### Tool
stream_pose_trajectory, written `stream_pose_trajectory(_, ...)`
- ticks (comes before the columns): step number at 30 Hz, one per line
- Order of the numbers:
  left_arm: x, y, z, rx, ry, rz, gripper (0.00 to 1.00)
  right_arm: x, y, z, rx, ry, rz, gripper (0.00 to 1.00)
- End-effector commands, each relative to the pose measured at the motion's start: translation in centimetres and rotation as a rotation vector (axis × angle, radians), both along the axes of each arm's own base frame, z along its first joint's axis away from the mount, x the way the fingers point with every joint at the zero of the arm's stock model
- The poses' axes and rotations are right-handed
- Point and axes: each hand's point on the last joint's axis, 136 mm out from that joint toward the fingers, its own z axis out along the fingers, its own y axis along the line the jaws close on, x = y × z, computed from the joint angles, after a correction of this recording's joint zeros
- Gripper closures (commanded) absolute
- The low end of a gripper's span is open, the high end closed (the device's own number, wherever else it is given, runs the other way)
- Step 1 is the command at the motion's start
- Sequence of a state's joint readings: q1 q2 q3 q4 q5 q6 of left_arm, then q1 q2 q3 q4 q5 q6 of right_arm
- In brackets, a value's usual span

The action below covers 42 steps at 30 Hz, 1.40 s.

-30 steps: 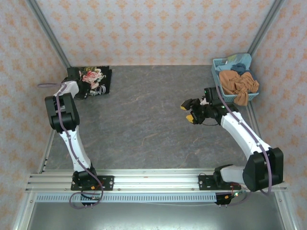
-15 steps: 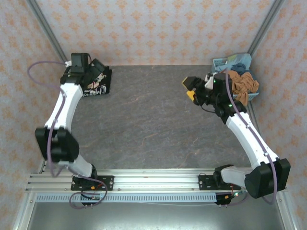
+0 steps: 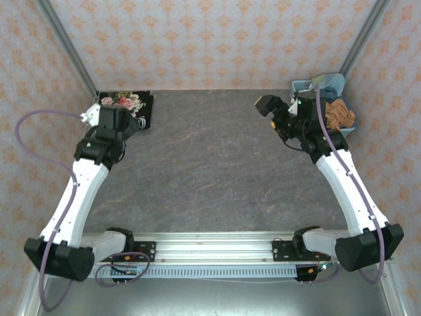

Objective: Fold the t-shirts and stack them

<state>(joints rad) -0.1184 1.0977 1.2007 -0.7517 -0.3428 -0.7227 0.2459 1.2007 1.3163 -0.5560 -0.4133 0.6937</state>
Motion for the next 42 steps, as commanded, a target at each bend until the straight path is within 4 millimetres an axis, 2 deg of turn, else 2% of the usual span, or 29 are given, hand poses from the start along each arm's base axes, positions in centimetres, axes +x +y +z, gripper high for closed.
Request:
stream_pose_trajectory(1,-4.5,3.6,0.8,0.21,-0.042,0.112,0.0,-3.2,-9.2,-2.6,-0.404,0.126,-0.325,0.01)
stream_pose_trajectory(3,-4.6,3.9,-1.1,0.35,-0.041,0.043,0.0,-4.4,-13.7,-4.3,-0.615,0.139,-0.488,0.01)
stream_pose_trajectory(4,-4.7,4.1,-2.3,0.394,-0.024,0.033,0.0,-4.4,-14.4,-5.0,-0.681,0.108,-0.481,0.01)
stream_pose_trajectory(5,-4.6,4.2,-4.1,0.433,0.007,0.011,0.0,-4.2,-14.6,-5.8,-0.735,0.055,-0.465,0.01)
stream_pose_trajectory(8,-2.9,2.6,-8.8,0.45,0.017,-0.121,0.0,-4.1,-15.4,-8.9,-0.854,-0.088,-0.458,0.01)
stream_pose_trajectory(11,-1.3,2.2,-12.2,0.436,0.037,-0.153,0.0,-4.6,-16.7,-11.7,-0.952,-0.154,-0.503,0.01)
stream_pose_trajectory(15,2.3,1.9,-15.6,0.388,0.1,-0.182,0.0,-3.3,-16.8,-16.2,-1.003,-0.086,-0.431,0.01)
stream_pose_trajectory(19,5.2,2.0,-17.7,0.371,0.117,-0.187,0.0,-1.4,-17.4,-19.3,-0.969,-0.07,-0.439,0.01)
stream_pose_trajectory(22,7.5,1.8,-18.1,0.371,0.154,-0.243,0.0,0.1,-18.3,-21.7,-0.951,-0.022,-0.434,0.01)
stream_pose_trajectory(24,8.8,1.8,-18.3,0.376,0.151,-0.295,0.0,1.3,-18.3,-22.0,-0.956,-0.025,-0.403,0.01)
stream_pose_trajectory(27,9.5,2.9,-19.0,0.293,0.129,-0.299,0.0,3.1,-18.6,-21.6,-0.898,-0.082,-0.408,0.01)
stream_pose_trajectory(31,8.7,2.6,-18.3,0.289,0.05,-0.319,0.0,4.3,-19.0,-22.3,-0.841,-0.092,-0.419,0.01)
stream_pose_trajectory(34,6.5,2.3,-17.0,0.328,-0.101,-0.303,0.0,4.2,-18.0,-22.5,-0.831,-0.127,-0.363,0.01)
stream_pose_trajectory(36,4.6,3.1,-16.5,0.347,-0.16,-0.229,0.0,3.5,-17.8,-22.2,-0.815,-0.185,-0.371,0.01)
stream_pose_trajectory(37,4.3,3.2,-16.4,0.349,-0.164,-0.218,0.0,3.1,-17.8,-22.1,-0.811,-0.206,-0.383,0.01)
stream_pose_trajectory(40,5.2,2.3,-16.5,0.362,-0.133,-0.273,0.0,2.3,-18.2,-22.4,-0.802,-0.245,-0.43,0.01)
stream_pose_trajectory(42,6.3,1.1,-16.6,0.376,-0.098,-0.336,0.0,2.9,-17.9,-23.1,-0.802,-0.246,-0.411,0.01)
